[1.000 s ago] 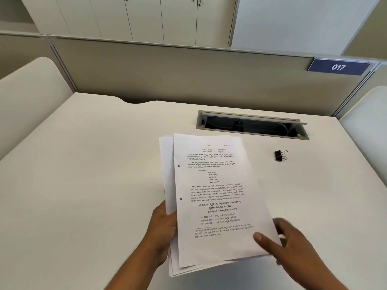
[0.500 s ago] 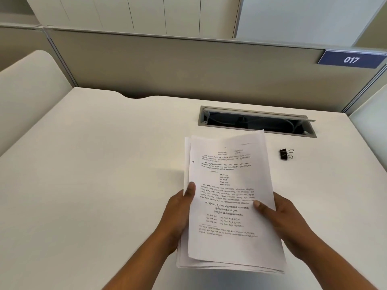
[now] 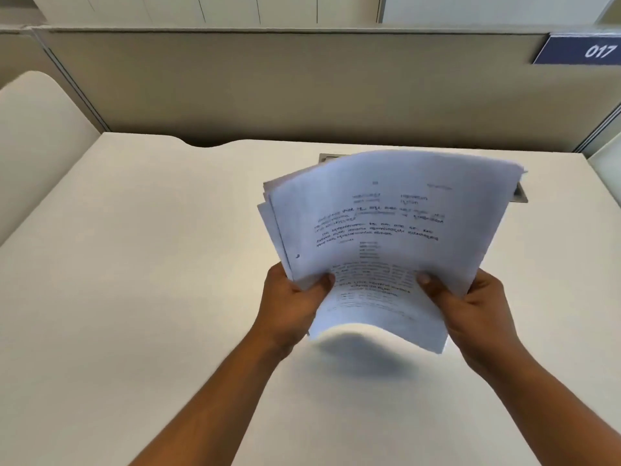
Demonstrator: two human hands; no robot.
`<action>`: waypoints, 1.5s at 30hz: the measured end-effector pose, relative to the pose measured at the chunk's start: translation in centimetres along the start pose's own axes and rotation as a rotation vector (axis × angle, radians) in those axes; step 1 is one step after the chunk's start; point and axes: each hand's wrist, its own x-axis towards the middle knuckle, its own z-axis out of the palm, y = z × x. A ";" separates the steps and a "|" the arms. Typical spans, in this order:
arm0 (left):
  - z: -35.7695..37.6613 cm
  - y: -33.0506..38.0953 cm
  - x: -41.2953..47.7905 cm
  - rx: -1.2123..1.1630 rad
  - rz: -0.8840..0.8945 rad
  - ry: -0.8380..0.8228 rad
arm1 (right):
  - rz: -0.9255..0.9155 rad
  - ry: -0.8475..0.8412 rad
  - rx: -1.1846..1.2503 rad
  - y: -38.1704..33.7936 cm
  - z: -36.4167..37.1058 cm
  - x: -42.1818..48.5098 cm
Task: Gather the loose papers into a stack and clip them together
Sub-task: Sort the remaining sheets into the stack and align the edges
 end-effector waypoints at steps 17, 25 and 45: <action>1.4 -0.4 1.4 -0.065 0.101 -0.080 | -0.065 -0.048 0.048 0.9 -0.5 1.9; 0.2 0.9 1.3 -0.077 0.189 -0.062 | -0.110 -0.129 0.064 -0.2 -0.9 1.7; 1.7 -1.7 0.7 -0.038 0.082 -0.055 | -0.054 -0.170 0.027 1.3 -1.1 1.1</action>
